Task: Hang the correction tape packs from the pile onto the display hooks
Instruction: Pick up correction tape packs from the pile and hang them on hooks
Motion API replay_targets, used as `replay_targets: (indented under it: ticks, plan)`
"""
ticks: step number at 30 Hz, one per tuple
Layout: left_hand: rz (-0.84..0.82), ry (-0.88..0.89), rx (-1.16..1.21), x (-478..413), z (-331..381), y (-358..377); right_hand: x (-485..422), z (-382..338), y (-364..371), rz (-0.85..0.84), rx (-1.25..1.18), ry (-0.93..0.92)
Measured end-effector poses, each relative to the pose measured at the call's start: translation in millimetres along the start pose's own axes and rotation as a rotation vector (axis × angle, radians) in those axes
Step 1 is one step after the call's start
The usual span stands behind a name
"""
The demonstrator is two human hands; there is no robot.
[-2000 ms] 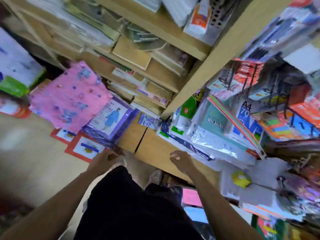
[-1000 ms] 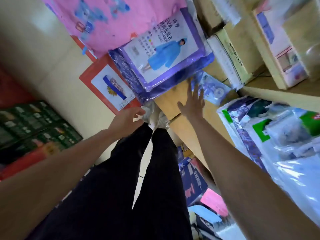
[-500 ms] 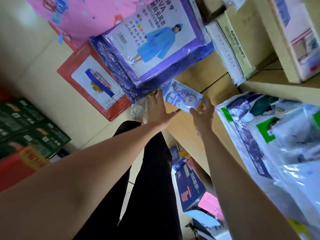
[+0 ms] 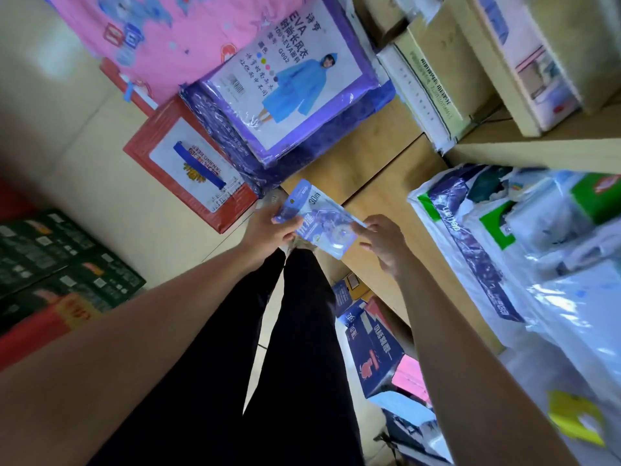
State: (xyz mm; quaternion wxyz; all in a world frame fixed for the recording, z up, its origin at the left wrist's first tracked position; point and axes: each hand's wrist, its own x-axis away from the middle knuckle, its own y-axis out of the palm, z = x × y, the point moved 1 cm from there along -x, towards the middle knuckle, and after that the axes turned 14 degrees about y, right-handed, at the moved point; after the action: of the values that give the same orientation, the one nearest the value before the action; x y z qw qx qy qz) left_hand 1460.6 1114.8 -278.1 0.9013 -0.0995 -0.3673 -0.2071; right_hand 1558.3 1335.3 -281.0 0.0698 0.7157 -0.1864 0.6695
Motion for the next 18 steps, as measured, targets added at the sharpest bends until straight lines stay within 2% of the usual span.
replay_targets:
  ticks: [3,5,7,9,12,15,18]
  plan:
    - [-0.015,0.012,0.093,34.0,45.4,-16.9,64.4,2.5,-2.6,-0.226,0.016,0.010]
    - [-0.005,-0.003,0.178,54.6,76.2,-19.7,108.7,6.2,-0.2,-0.280,0.014,-0.030]
    - [-0.063,0.008,0.253,77.0,107.9,-16.6,155.3,7.8,4.2,-0.256,-0.061,-0.088]
    - [-0.193,0.046,0.289,99.4,131.4,-9.2,192.6,10.5,8.7,-0.219,-0.144,-0.146]
    - [-0.369,0.185,0.143,140.0,167.3,5.2,247.7,18.3,9.0,-0.179,-0.258,-0.250]
    - [-0.401,0.328,0.004,168.2,202.8,16.5,296.7,25.3,2.4,-0.100,-0.337,-0.327]
    - [-0.441,0.456,-0.145,190.1,237.6,28.6,332.7,39.9,-18.3,0.083,-0.340,-0.404]
